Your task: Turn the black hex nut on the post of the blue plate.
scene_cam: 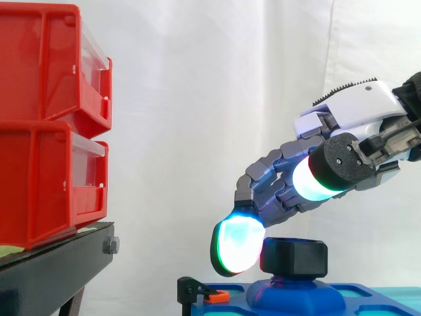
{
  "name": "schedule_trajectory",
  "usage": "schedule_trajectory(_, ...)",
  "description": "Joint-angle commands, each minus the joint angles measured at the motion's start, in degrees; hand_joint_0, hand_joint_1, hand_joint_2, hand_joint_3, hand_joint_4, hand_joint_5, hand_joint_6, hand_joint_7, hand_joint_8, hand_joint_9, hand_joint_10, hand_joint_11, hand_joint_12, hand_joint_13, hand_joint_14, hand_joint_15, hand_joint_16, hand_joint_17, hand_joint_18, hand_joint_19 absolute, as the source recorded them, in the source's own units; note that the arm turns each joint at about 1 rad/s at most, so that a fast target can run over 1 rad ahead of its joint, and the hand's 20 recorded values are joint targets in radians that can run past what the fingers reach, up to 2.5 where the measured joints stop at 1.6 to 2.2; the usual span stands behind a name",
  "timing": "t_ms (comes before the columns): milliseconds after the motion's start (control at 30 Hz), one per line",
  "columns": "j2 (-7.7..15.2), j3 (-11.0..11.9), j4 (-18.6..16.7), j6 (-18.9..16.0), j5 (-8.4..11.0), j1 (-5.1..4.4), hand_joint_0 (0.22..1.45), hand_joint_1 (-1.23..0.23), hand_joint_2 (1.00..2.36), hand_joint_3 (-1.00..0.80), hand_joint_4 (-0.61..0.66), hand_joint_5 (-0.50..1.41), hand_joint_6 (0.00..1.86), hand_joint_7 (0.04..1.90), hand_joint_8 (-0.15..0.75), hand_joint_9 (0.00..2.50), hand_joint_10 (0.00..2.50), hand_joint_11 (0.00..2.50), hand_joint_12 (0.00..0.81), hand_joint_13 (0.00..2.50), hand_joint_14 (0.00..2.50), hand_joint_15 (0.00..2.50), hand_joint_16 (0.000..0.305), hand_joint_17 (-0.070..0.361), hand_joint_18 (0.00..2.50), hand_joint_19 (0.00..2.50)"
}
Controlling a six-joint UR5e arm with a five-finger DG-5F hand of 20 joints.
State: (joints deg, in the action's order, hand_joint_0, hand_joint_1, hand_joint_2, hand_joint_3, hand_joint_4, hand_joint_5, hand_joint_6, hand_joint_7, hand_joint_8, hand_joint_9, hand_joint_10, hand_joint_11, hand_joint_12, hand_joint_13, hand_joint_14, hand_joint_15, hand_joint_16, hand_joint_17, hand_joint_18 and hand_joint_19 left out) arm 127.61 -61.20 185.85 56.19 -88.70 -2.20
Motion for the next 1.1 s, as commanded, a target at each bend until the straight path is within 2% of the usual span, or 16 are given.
schedule_trajectory(0, 0.01, 0.03, -0.05, 0.06, -0.86, 0.62, 0.47, -0.4, 1.0, -0.5, 0.18, -0.23, 0.5, 0.84, 0.244, 0.21, 0.0, 0.0, 0.371, 0.01, 0.0, 0.0, 0.058, 0.131, 0.0, 0.05)
schedule_trajectory(467, 0.01, 0.03, -0.49, 1.55, -3.5, 2.9, 0.47, -0.4, 1.0, -0.5, 0.18, -0.23, 0.5, 0.84, 0.245, 0.21, 0.0, 0.0, 0.371, 0.01, 0.0, 0.0, 0.058, 0.131, 0.0, 0.05)
schedule_trajectory(500, 0.01, 0.03, -0.49, 1.64, -3.85, 3.17, 0.47, -0.4, 1.0, -0.5, 0.18, -0.23, 0.5, 0.84, 0.245, 0.21, 0.0, 0.0, 0.371, 0.01, 0.0, 0.0, 0.058, 0.131, 0.0, 0.05)
schedule_trajectory(533, 0.01, 0.03, -0.75, 2.08, -4.82, 3.96, 0.47, -0.4, 1.0, -0.5, 0.18, -0.23, 0.5, 0.85, 0.245, 0.21, 0.0, 0.0, 0.371, 0.01, 0.0, 0.0, 0.058, 0.131, 0.0, 0.05)
schedule_trajectory(767, 0.01, 0.82, -0.4, 2.43, -6.58, 5.37, 0.47, -0.4, 1.0, -0.5, 0.18, -0.23, 0.5, 0.84, 0.244, 0.21, 0.0, 0.0, 0.371, 0.01, 0.0, 0.0, 0.058, 0.131, 0.0, 0.05)
schedule_trajectory(933, 0.01, 1.17, -0.4, 2.43, -6.75, 5.72, 0.47, -0.4, 1.0, -0.5, 0.18, -0.23, 0.5, 0.84, 0.244, 0.21, 0.0, 0.0, 0.371, 0.01, 0.0, 0.0, 0.058, 0.131, 0.0, 0.05)
schedule_trajectory(1033, 0.01, 1.96, -0.14, 2.43, -6.75, 5.72, 0.47, -0.4, 1.0, -0.5, 0.18, -0.23, 0.5, 0.84, 0.244, 0.21, 0.0, 0.0, 0.371, 0.01, 0.0, 0.0, 0.058, 0.131, 0.0, 0.05)
schedule_trajectory(1067, 0.01, 2.22, -0.14, 2.25, -6.75, 5.45, 0.47, -0.4, 1.0, -0.5, 0.18, -0.23, 0.5, 0.84, 0.244, 0.21, 0.0, 0.0, 0.371, 0.01, 0.0, 0.0, 0.058, 0.131, 0.0, 0.05)
